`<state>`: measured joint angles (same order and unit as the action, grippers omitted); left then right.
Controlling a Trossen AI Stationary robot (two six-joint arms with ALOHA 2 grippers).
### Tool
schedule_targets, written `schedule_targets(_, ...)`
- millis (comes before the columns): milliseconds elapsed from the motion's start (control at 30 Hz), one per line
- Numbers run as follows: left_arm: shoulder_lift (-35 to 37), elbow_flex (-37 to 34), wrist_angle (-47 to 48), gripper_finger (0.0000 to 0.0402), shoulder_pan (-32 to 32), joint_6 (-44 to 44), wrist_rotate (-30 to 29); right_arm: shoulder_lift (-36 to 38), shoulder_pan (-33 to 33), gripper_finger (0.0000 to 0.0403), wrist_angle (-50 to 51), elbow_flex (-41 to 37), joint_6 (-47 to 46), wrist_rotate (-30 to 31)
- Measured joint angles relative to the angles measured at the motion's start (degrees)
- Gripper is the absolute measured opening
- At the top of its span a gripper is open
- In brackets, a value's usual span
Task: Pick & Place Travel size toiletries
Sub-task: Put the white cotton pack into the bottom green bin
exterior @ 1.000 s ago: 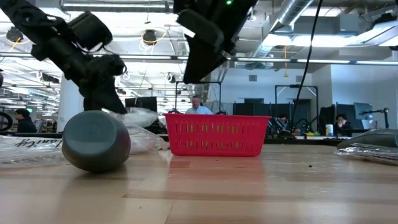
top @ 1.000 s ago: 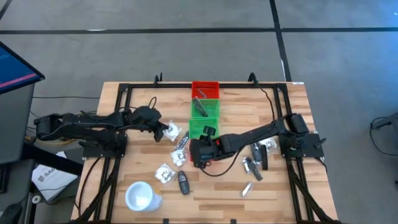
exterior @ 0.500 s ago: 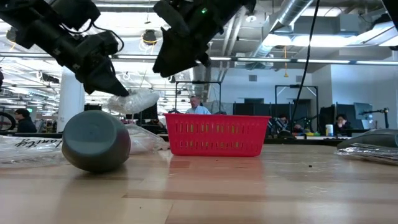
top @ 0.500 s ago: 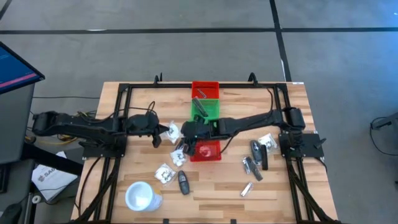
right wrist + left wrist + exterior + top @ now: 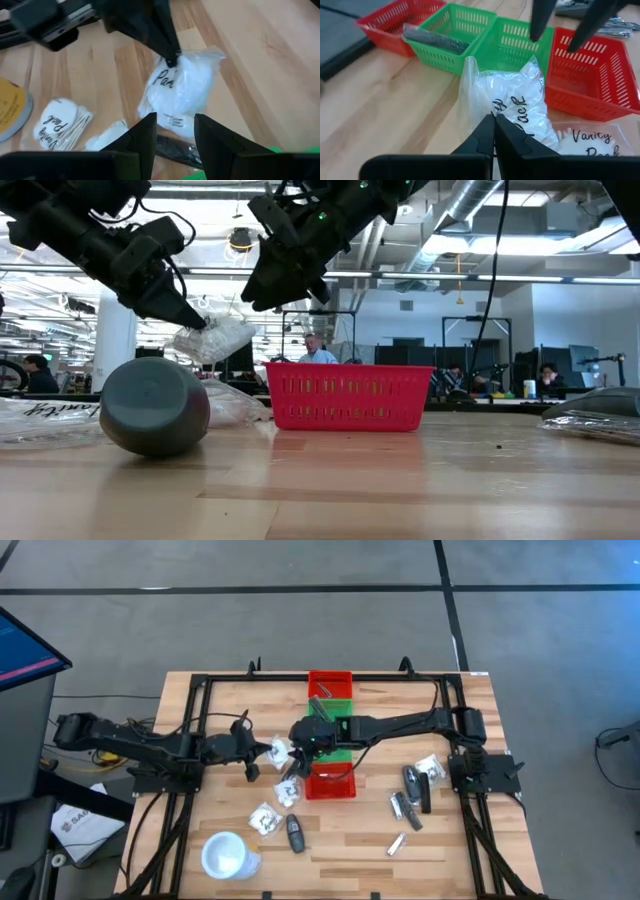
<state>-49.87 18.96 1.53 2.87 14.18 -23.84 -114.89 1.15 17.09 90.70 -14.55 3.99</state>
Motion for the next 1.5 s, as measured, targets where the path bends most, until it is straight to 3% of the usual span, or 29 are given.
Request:
schedule_targets(533,0.0,0.1,-4.7,0.0,4.0,-6.2,-5.7,-0.7,0.6,0.0122,-1.2,0.0,0.0,-1.3)
schedule_targets(967,0.0,0.1,-10.3,0.0,7.4,-10.9,-7.4,-0.7,1.1,0.0122,-3.2,0.0,0.1,-1.5)
schedule_targets(1500,-0.2,0.1,-10.3,0.0,9.2,-11.0,-7.9,-0.7,2.1,0.0122,-5.3,0.6,4.6,-2.5)
